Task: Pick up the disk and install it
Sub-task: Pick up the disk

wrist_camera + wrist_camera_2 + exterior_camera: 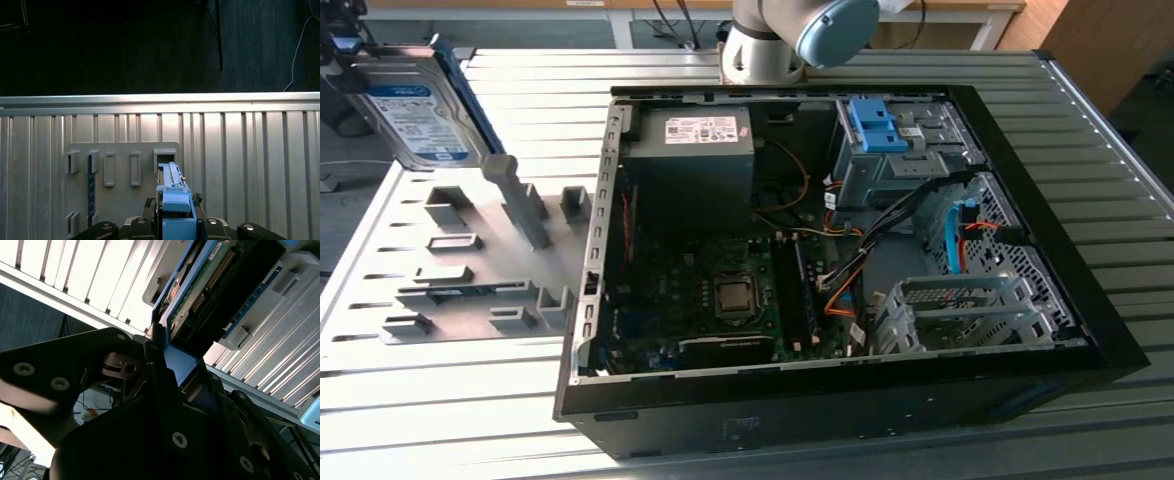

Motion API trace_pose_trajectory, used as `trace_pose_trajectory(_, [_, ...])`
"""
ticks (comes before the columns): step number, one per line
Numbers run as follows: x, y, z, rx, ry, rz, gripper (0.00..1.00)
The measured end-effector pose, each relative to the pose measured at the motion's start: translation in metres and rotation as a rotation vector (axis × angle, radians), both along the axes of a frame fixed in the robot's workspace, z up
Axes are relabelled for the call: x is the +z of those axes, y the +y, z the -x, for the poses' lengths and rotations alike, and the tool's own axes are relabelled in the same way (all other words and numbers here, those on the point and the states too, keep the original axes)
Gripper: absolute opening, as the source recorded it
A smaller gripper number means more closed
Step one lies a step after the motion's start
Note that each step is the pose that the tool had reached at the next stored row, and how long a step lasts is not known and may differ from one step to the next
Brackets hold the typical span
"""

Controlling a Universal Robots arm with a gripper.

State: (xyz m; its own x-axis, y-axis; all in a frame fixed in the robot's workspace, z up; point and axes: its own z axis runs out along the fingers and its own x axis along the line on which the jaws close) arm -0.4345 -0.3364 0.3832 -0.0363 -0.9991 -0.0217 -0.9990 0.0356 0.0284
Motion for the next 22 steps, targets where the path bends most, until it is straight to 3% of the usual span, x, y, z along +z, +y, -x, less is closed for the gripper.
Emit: trace_pose_trajectory(22, [0.0156,0.0,0.0,0.0,0.0,0.0,0.37])
